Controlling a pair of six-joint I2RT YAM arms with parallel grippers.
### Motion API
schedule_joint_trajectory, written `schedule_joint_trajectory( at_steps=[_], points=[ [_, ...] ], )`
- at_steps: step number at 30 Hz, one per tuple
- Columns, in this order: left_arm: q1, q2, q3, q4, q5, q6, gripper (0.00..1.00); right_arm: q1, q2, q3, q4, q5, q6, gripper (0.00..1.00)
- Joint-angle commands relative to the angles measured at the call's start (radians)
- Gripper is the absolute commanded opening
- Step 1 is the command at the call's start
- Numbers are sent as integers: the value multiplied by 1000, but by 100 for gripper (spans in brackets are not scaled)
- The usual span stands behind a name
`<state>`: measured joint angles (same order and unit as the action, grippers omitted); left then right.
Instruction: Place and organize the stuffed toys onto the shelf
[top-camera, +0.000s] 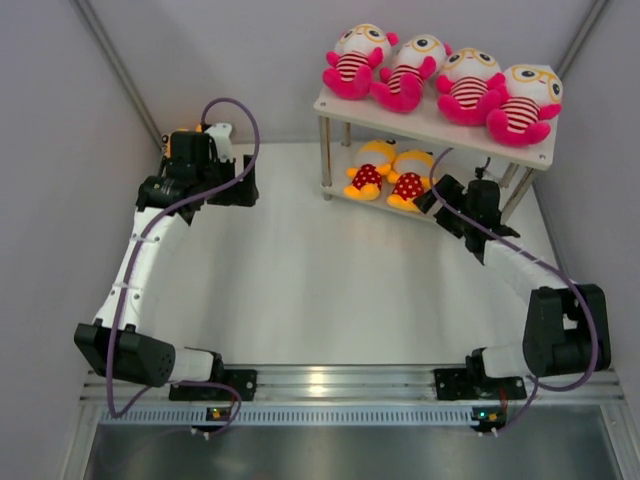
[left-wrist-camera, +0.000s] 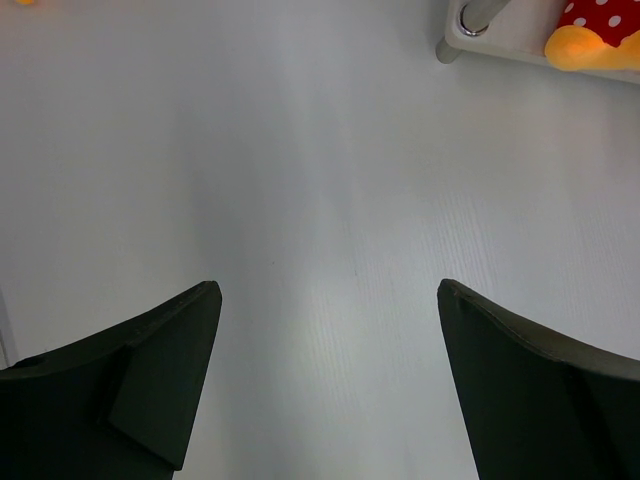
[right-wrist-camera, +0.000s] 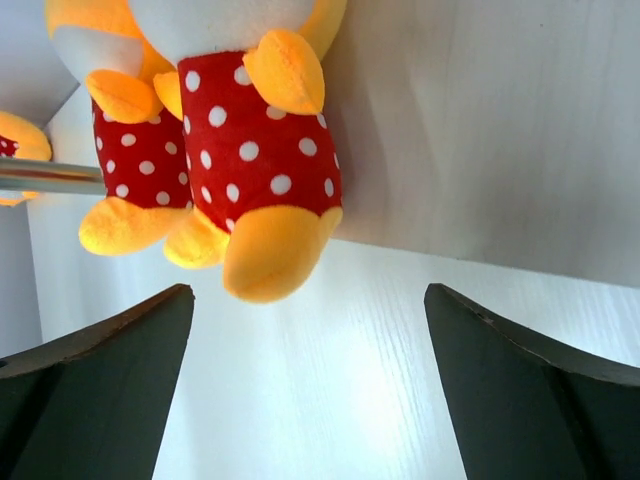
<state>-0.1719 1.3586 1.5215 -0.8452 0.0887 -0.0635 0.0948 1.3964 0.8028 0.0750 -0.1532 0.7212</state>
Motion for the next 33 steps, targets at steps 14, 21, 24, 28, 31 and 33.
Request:
schedule_joint_trajectory(
  at_steps=[14, 21, 24, 28, 31, 33],
  points=[
    [87, 247, 100, 139, -208, 179, 95, 49, -358, -43, -136, 110, -173, 99],
    [166, 704, 437, 161, -293, 166, 84, 97, -487, -76, -173, 198, -245, 100],
    [166, 916, 644, 169, -337, 178, 84, 103, -511, -89, -169, 225, -287, 99],
    [163, 1167, 913, 198, -426, 238, 88, 100, -482, -83, -162, 239, -325, 99],
    [161, 1209, 904, 297, -451, 274, 91, 100, -432, -65, -153, 210, -330, 99],
    [161, 1217, 876, 394, -483, 290, 92, 94, -389, -51, -162, 207, -341, 99]
  ],
)
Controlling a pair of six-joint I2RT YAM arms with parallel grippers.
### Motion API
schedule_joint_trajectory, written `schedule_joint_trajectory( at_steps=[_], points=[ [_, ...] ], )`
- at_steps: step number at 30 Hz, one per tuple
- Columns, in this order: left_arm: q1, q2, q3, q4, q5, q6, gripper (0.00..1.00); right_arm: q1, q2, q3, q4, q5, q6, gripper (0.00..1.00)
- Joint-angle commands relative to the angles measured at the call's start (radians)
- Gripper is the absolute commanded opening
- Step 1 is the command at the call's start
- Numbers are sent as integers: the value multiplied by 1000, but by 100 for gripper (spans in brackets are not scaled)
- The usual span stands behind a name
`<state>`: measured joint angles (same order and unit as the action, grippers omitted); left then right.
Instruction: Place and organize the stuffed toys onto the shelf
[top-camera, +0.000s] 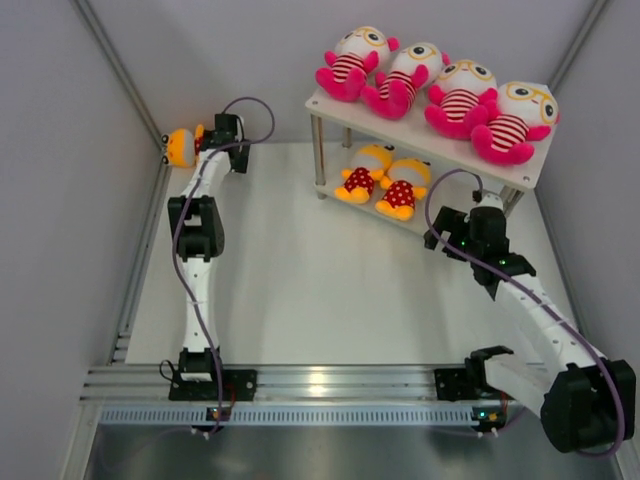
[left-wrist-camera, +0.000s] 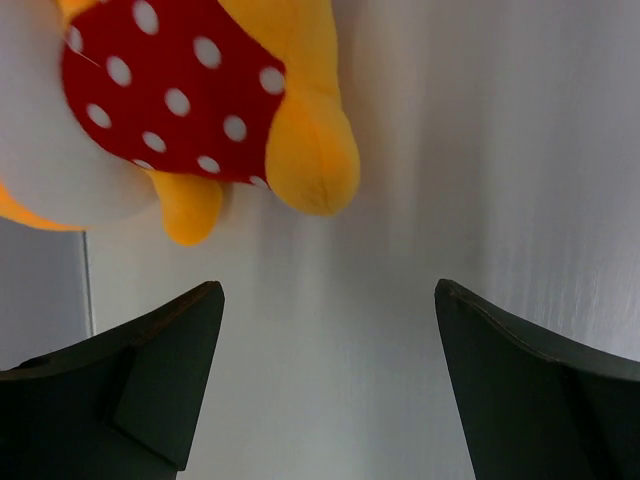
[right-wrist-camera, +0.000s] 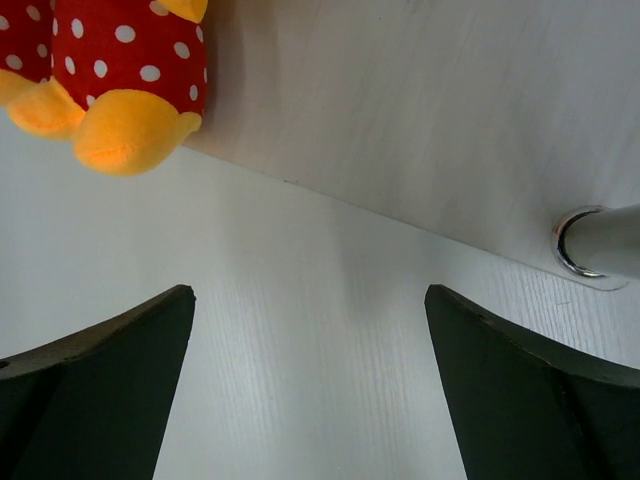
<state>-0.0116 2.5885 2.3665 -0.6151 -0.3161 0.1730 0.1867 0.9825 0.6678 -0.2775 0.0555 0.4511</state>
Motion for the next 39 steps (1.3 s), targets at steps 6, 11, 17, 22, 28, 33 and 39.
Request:
schedule_joint_trajectory(
  at_steps=[6, 11, 17, 22, 28, 33, 39],
  points=[
    [1, 27, 28, 334, -89, 85, 93, -13, 47, 99, 199, -49, -126, 99],
    [4, 78, 56, 341, -45, 79, 79, -15, 42, 111, 189, -49, -150, 99],
    [5, 79, 19, 339, -40, 59, 41, -15, 56, 122, 199, -78, -144, 99],
    [33, 30, -18, 341, -55, 53, 0, -12, 67, 133, 199, -189, -181, 100],
    [53, -161, -191, 341, 64, 43, 0, -12, 70, 148, 135, -341, -250, 99],
    [68, -460, -536, 336, 218, 85, 0, -12, 38, 102, 159, -414, -265, 99],
    [67, -764, -809, 117, 487, 239, 0, 14, 21, 127, 135, -546, -318, 99]
  ],
)
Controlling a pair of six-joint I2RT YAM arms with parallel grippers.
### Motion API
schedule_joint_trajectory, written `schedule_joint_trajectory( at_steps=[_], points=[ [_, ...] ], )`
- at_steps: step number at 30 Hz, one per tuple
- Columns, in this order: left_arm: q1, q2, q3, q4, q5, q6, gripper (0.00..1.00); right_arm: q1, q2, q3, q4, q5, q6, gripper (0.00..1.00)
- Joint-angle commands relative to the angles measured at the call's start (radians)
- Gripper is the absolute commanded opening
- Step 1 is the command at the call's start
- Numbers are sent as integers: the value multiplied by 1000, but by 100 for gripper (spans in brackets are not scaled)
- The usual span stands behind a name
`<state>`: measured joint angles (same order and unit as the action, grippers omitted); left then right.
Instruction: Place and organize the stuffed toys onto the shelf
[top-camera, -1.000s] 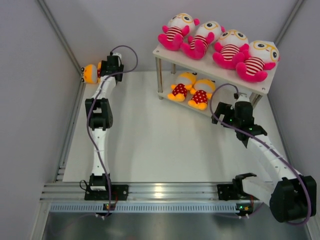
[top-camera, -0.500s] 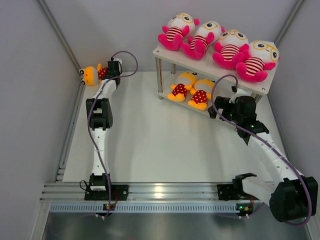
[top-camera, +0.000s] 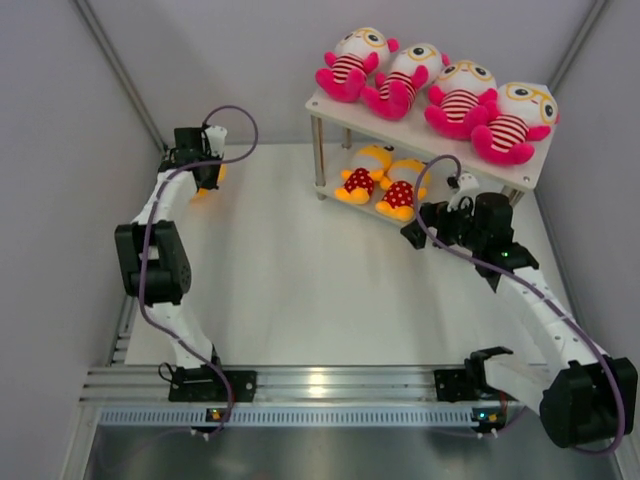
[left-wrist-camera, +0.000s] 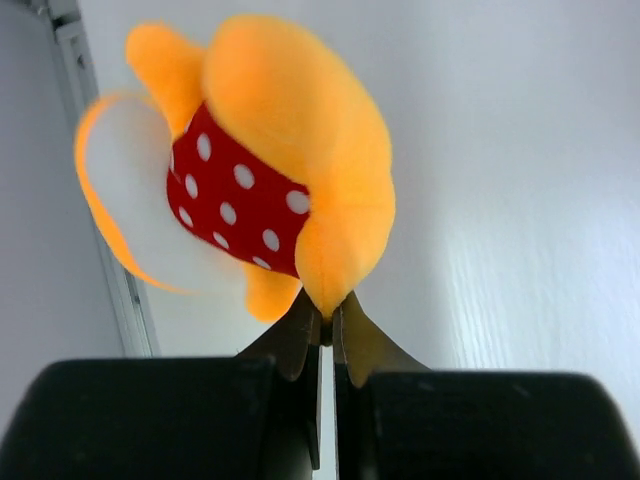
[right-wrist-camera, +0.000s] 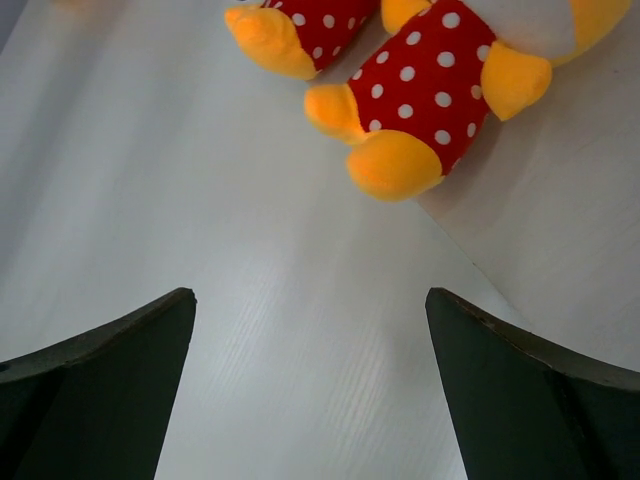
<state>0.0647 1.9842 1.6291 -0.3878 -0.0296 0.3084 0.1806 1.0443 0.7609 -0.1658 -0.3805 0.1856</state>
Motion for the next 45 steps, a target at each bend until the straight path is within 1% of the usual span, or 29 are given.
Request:
schedule_joint_trajectory(
  at_steps=[1, 2, 3, 4, 5, 6, 7, 8, 9, 10, 12, 13, 14, 16, 18, 19, 20, 21, 22, 25, 31, 34, 37, 40, 41, 42, 43, 44, 45],
  points=[
    [-11, -197, -137, -193, 235, 168, 0, 39, -58, 37, 22, -129, -78, 99],
    [-11, -279, -178, -224, 273, 201, 0, 49, -69, 37, 25, -149, -90, 99],
    [-14, -323, -219, -255, 324, 231, 0, 62, -79, 32, 34, -181, -104, 99],
    [-20, -364, -263, -281, 350, 301, 0, 78, -89, 26, 44, -190, -129, 99],
    [-28, -405, -346, -348, 371, 348, 0, 130, -101, 20, 67, -199, -141, 99],
    [-49, -492, -386, -382, 420, 391, 0, 161, -104, 18, 78, -211, -156, 100],
    [-57, -536, -423, -416, 444, 472, 0, 195, -102, 15, 90, -218, -176, 99],
    [-62, -620, -486, -495, 467, 506, 0, 270, -89, 14, 115, -242, -176, 99],
    [-112, -655, -511, -534, 518, 533, 0, 310, -75, 14, 135, -262, -213, 99],
    [-126, -683, -537, -589, 539, 582, 0, 380, -40, 12, 156, -280, -216, 99],
    [-154, -725, -558, -725, 580, 612, 0, 445, 5, 5, 262, -329, -206, 99],
    [-173, -735, -577, -750, 600, 632, 0, 476, 29, -6, 294, -340, -204, 99],
    [-184, -749, -624, -769, 599, 639, 0, 535, 86, -11, 333, -340, -202, 99],
    [-227, -789, -697, -775, 585, 647, 0, 594, 149, -17, 429, -324, -201, 99],
    [-258, -817, -727, -775, 608, 641, 0, 674, 244, -21, 504, -305, -193, 99],
    [-261, -821, -742, -783, 625, 635, 0, 694, 273, -31, 616, -295, -151, 99],
    [-264, -831, -745, -789, 660, 636, 0, 723, 327, -40, 674, -293, -138, 99],
    [-266, -835, -747, -801, 674, 643, 0, 729, 351, -47, 742, -281, -126, 99],
    [-266, -840, -749, -827, 684, 656, 0, 732, 371, -67, 873, -268, -100, 99],
    [-266, -858, -736, -884, 715, 689, 0, 737, 509, -58, 1070, -277, -68, 99],
    [-266, -881, -723, -970, 726, 745, 0, 786, 698, 47, 1160, -314, -95, 100],
    [-266, -892, -719, -981, 723, 753, 0, 786, 744, 81, 1215, -331, -58, 100],
    [-266, -886, -710, -981, 714, 753, 0, 790, 792, 110, 1247, -399, -6, 99],
    [-266, -880, -684, -981, 703, 749, 0, 801, 812, 120, 1218, -437, 0, 82],
    [-266, -877, -675, -981, 705, 745, 0, 803, 816, 120, 1214, -445, 8, 64],
    [-264, -878, -652, -984, 703, 735, 0, 804, 818, 109, 1220, -449, 23, 57],
    [-264, -880, -643, -982, 703, 732, 0, 803, 816, 100, 1227, -454, 26, 52],
    [-263, -878, -634, -982, 705, 730, 0, 804, 813, 78, 1236, -457, 29, 50],
    [-263, -881, -623, -982, 708, 726, 0, 809, 809, 72, 1241, -457, 31, 52]
  ],
)
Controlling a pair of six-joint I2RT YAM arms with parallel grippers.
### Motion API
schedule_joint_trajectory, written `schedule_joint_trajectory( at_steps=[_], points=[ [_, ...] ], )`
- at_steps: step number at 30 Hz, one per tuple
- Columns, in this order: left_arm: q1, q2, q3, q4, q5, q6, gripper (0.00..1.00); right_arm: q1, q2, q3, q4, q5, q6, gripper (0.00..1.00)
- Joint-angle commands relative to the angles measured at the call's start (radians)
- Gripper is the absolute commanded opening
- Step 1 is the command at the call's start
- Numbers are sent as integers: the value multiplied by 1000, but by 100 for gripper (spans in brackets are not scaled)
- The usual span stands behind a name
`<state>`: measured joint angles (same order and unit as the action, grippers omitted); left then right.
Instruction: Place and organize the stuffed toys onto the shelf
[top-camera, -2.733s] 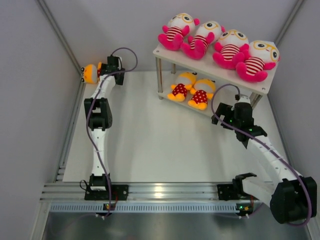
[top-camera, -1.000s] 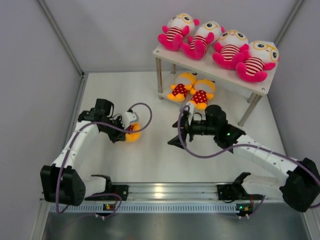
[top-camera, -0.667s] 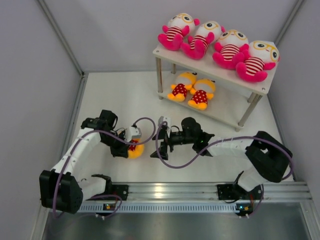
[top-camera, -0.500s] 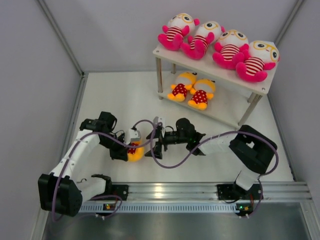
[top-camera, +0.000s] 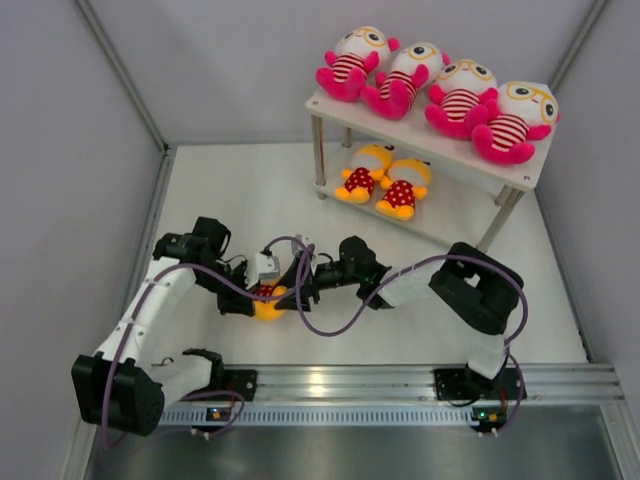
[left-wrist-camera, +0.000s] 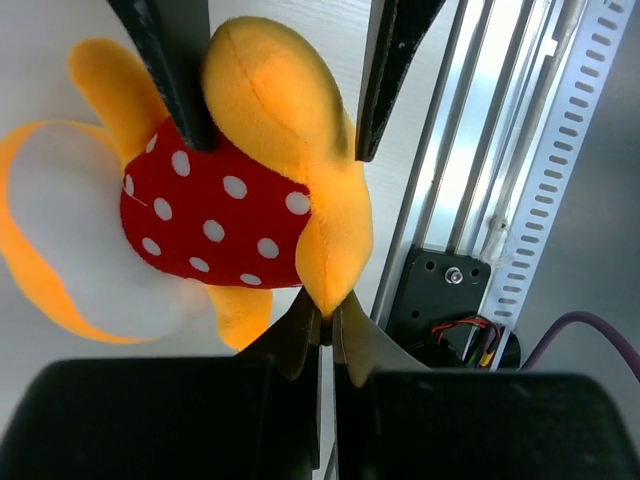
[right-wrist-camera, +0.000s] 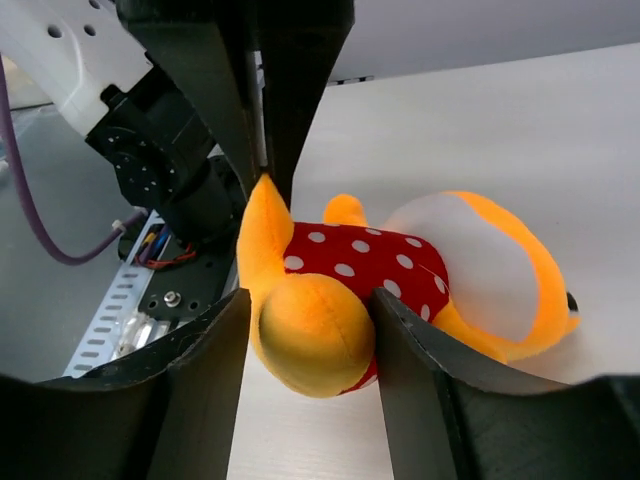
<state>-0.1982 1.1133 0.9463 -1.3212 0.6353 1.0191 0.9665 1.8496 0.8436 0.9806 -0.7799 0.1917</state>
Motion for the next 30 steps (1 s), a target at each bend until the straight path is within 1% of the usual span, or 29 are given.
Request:
schedule_joint_trajectory(
  at_steps=[1, 2, 4, 5, 6, 7, 8, 9, 10, 11, 12, 13, 14, 15, 16, 17, 18, 19, 20, 21, 22, 23, 24, 25, 26, 27, 28, 30],
  points=[
    [0, -10, 63, -50, 44, 15, 0, 24, 2, -12, 86, -58, 25, 52],
    [2, -10, 63, -49, 49, 13, 0, 26, 3, -9, 81, -53, 26, 49],
    [2, -4, 60, -49, 55, 12, 0, 35, 10, 2, 76, -52, 37, 35],
    [2, 0, 57, -49, 56, 10, 0, 35, 4, 6, 75, -36, 41, 9],
    [2, 2, 54, -49, 53, 0, 0, 37, -3, 15, 60, -18, 58, 0],
    [2, 8, 57, -46, 44, -14, 6, 35, -28, 23, 25, 2, 57, 0],
    [2, 11, 62, -46, 38, -28, 22, 35, -50, 28, -73, 30, 42, 0],
    [2, 11, 81, -47, 20, -71, 59, 32, -119, 19, -129, 59, -9, 0],
    [2, 14, 97, -44, 11, -97, 93, 29, -163, 8, -182, 89, -41, 0],
    [2, 16, 117, -36, 6, -131, 98, 26, -208, -17, -312, 137, -70, 0],
    [2, 19, 176, -29, -15, -222, 98, 20, -257, -24, -379, 154, -122, 0],
    [2, 34, 216, -24, -28, -275, 98, 2, -356, -29, -469, 165, -145, 0],
    [2, 49, 262, -23, -40, -325, 98, -9, -407, -17, -553, 194, -165, 0],
    [2, 75, 357, -23, -71, -415, 98, -27, -500, -3, -752, 212, -217, 0],
    [2, 88, 400, -23, -78, -450, 98, -34, -544, 15, -845, 231, -239, 0],
    [3, 98, 439, -21, -88, -477, 98, -40, -587, 50, -929, 285, -264, 0],
    [5, 109, 500, -21, -89, -510, 98, -48, -663, 69, -1103, 322, -305, 0],
    [5, 126, 522, -19, -83, -517, 98, -51, -699, 84, -1167, 368, -314, 0],
    [5, 134, 540, -18, -79, -521, 98, -58, -731, 112, -1236, 448, -322, 0],
    [6, 141, 560, -15, -74, -522, 98, -71, -763, 120, -1287, 482, -331, 0],
    [6, 155, 566, -3, -72, -524, 98, -106, -817, 127, -1383, 511, -337, 0],
    [6, 164, 569, -1, -72, -522, 98, -127, -840, 141, -1427, 565, -356, 0],
    [6, 174, 574, 2, -75, -522, 98, -182, -874, 147, -1462, 594, -365, 0],
    [6, 192, 575, 7, -85, -522, 98, -216, -888, 152, -1532, 643, -379, 0],
    [6, 203, 578, 5, -91, -527, 98, -247, -898, 163, -1556, 666, -418, 0],
    [6, 210, 588, 5, -97, -528, 98, -306, -915, 167, -1576, 691, -446, 0],
    [8, 226, 594, 5, -101, -531, 98, -330, -920, 170, -1591, 741, -512, 0],
    [8, 235, 597, 5, -105, -528, 98, -377, -937, 164, -1591, 774, -584, 0]
  ],
)
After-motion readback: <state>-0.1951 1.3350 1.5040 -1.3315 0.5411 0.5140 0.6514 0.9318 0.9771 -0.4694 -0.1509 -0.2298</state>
